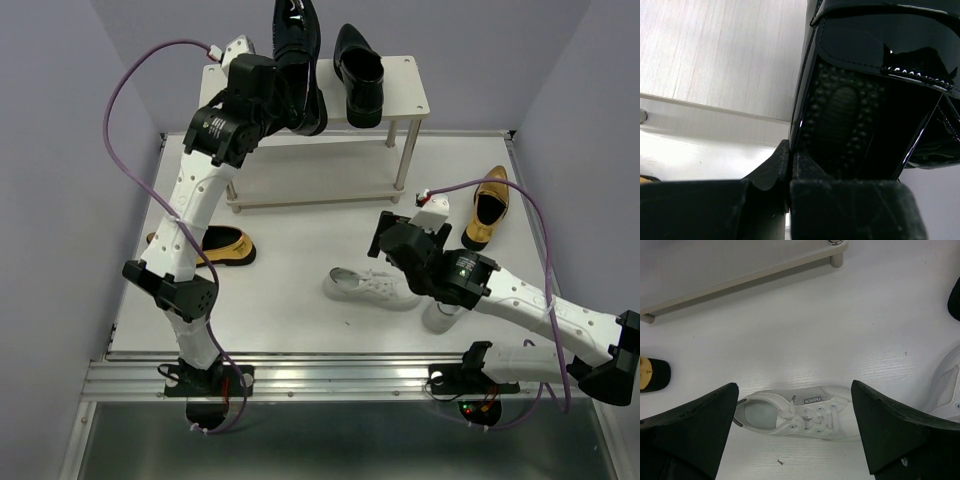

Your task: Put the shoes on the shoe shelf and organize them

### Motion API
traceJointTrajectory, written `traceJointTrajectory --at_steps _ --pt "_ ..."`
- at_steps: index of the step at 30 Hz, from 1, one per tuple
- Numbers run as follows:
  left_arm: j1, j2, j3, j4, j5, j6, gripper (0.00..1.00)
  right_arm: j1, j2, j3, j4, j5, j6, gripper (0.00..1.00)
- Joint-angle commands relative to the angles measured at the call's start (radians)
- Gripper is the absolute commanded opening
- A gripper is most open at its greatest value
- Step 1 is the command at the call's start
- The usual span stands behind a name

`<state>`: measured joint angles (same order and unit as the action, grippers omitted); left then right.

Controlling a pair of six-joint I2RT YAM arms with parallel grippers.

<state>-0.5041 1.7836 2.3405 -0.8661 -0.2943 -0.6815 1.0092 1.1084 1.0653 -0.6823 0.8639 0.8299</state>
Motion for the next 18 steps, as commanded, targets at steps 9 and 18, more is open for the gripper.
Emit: traceJointTrajectory --at_steps 9,18 --pt "-0.002 0.003 0.126 0.167 0.044 -0.003 0.36 -0.001 -0.042 0.005 -0.025 0.020 0.040 1.00" --pt "-0.002 0.005 0.137 0.191 0.070 -0.001 0.47 -0.001 -0.055 -0.001 -0.048 0.021 0.061 1.00"
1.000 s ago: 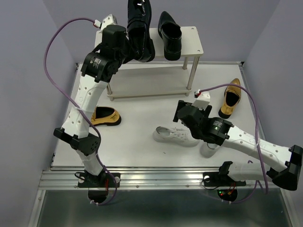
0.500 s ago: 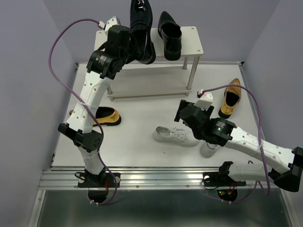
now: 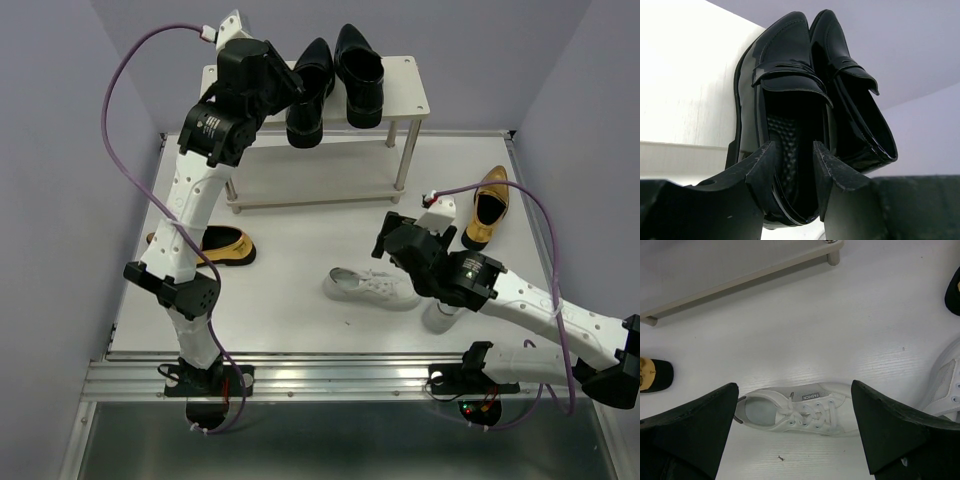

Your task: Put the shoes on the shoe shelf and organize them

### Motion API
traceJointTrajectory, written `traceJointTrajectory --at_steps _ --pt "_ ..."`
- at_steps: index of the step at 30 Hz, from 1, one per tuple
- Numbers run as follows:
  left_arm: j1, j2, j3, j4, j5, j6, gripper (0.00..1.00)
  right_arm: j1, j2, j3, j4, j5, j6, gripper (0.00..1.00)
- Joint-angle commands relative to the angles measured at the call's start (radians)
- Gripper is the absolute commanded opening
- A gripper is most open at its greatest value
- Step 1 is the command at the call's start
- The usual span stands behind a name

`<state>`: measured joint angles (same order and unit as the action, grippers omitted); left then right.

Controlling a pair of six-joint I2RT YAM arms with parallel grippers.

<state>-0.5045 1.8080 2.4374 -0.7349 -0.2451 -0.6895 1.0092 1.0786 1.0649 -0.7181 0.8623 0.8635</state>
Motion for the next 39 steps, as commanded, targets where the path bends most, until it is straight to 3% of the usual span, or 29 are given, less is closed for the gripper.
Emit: traceJointTrajectory --at_steps 1,7,16,19,23,28,35,39 --pt "-0.003 -0.018 0.040 0.061 0.023 0.007 0.48 -0.001 -0.026 -0.002 -0.012 0.023 0.031 1.00" --pt "-0.003 -0.044 0.032 0.077 0.030 0.027 0.62 -0.001 -0.029 -0.002 -0.017 0.024 0.035 1.00" --pt "-0.003 -0.208 -0.054 0.140 -0.051 0.108 0.67 -0.001 -0.016 0.012 -0.015 0.024 0.028 1.00" --pt "-0.005 -0.260 -0.095 0.108 -0.091 0.143 0.66 -0.001 -0.008 0.018 -0.017 0.021 0.029 1.00" --pt "-0.008 -0.402 -0.343 0.104 -0.108 0.200 0.51 -0.001 -0.002 0.021 -0.015 0.020 0.032 1.00" --pt "-0.014 -0.512 -0.612 0.103 -0.109 0.245 0.44 -0.001 0.014 0.015 -0.006 0.020 0.032 1.00" --pt "-0.049 -0.533 -0.854 0.139 -0.002 0.278 0.46 -0.001 0.050 0.021 0.023 -0.005 0.023 1.00" --pt "-0.058 -0.469 -0.883 0.198 0.000 0.281 0.47 -0.001 0.058 0.035 0.035 -0.011 0.008 1.00"
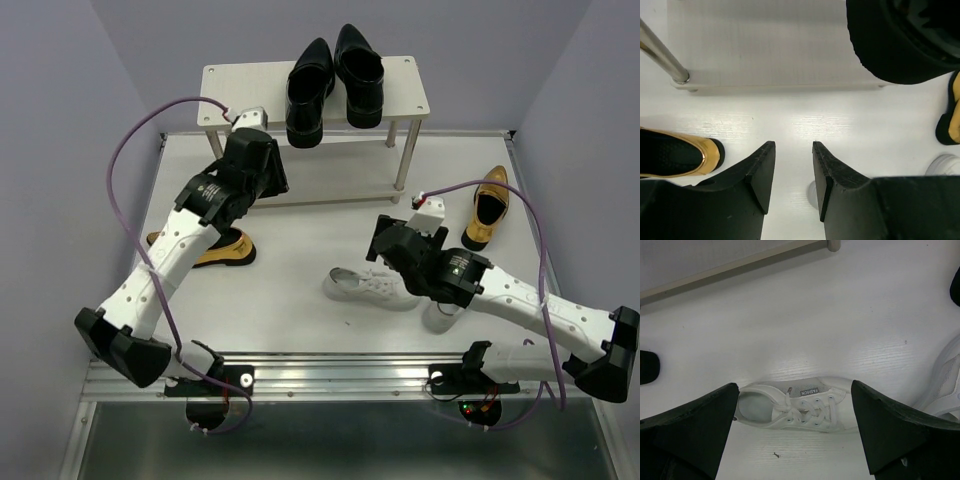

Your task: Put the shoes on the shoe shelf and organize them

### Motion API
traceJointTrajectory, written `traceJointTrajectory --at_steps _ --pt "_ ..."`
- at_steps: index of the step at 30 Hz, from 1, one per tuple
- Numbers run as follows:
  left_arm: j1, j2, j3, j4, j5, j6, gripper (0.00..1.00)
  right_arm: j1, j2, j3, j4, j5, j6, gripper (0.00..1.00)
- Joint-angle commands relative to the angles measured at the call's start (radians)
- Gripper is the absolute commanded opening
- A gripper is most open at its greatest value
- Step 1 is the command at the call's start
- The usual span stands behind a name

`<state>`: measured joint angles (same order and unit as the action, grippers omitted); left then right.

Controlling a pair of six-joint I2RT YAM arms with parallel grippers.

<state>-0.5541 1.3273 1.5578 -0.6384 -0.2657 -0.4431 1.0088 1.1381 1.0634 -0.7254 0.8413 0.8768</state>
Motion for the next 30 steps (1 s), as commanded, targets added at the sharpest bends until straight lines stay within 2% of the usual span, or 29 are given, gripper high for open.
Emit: traceJointTrajectory --at_steps 1,9,18,30 --pt "-0.009 0.022 -0.001 0.115 0.019 0.040 0.47 -0.001 -0.004 0.037 0.041 0.010 -0.009 1.00" --pt "-0.010 0.148 0.073 0.230 -0.006 0.118 0.47 -0.001 -0.055 0.015 0.041 0.021 -0.016 1.00" --pt "-0.009 0.107 -0.001 0.442 0.036 0.136 0.47 -0.001 -0.069 0.013 0.034 0.033 -0.021 1.00" --pt "-0.010 0.177 0.064 0.470 0.065 0.141 0.47 -0.001 -0.075 0.003 0.030 0.036 -0.016 1.00"
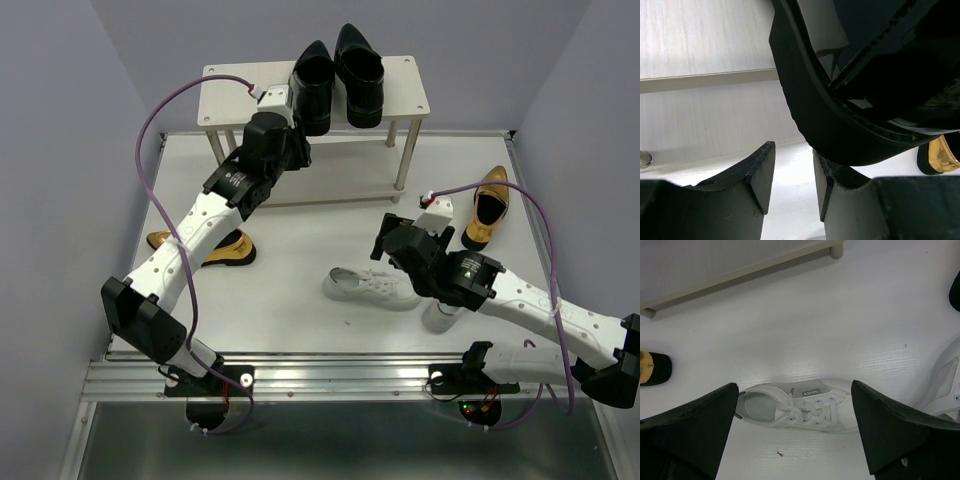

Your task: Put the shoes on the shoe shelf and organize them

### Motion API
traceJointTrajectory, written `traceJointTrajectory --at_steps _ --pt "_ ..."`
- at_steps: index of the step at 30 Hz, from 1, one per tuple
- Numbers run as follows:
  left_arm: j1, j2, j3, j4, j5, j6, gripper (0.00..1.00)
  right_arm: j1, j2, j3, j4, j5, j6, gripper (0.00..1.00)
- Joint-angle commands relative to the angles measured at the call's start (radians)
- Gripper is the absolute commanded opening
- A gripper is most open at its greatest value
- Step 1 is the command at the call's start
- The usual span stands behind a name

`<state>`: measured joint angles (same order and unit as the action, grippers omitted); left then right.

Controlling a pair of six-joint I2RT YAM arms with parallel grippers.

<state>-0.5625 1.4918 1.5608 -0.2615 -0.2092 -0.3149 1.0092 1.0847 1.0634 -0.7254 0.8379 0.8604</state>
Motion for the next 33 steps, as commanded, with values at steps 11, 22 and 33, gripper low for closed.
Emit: traceJointTrajectory --at_steps 11,22,33 --pt "0.000 0.087 0.107 0.064 0.011 0.019 0.46 -0.001 -0.029 -0.002 0.015 0.041 0.015 1.00" --pt "-0.002 0.015 0.025 0.039 0.005 0.007 0.50 -0.001 -0.023 -0.005 0.017 0.041 0.022 1.00" --pt "-0.002 -0.074 -0.045 0.045 0.022 -0.021 0.49 -0.001 -0.026 -0.008 0.017 0.033 0.023 1.00"
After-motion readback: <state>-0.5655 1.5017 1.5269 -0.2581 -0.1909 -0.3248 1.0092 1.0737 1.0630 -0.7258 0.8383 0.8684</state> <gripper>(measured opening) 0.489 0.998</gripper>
